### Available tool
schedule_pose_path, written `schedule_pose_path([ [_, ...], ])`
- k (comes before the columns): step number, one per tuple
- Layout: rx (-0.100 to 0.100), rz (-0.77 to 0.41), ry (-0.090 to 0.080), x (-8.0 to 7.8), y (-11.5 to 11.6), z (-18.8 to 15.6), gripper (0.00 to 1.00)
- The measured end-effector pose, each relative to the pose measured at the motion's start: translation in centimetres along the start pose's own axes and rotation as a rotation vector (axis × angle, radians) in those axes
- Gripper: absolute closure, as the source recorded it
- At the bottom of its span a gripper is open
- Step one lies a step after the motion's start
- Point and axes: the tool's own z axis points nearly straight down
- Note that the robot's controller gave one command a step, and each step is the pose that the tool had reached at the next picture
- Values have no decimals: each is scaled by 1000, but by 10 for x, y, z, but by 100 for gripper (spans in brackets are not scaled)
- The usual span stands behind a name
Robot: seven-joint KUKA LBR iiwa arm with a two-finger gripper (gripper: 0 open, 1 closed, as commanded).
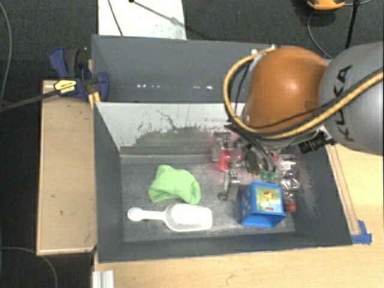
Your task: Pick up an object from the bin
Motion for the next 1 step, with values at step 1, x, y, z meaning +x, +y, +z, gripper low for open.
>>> schedule_pose_path([
  [1,-1,3,-8,-2,-1,-4,0],
])
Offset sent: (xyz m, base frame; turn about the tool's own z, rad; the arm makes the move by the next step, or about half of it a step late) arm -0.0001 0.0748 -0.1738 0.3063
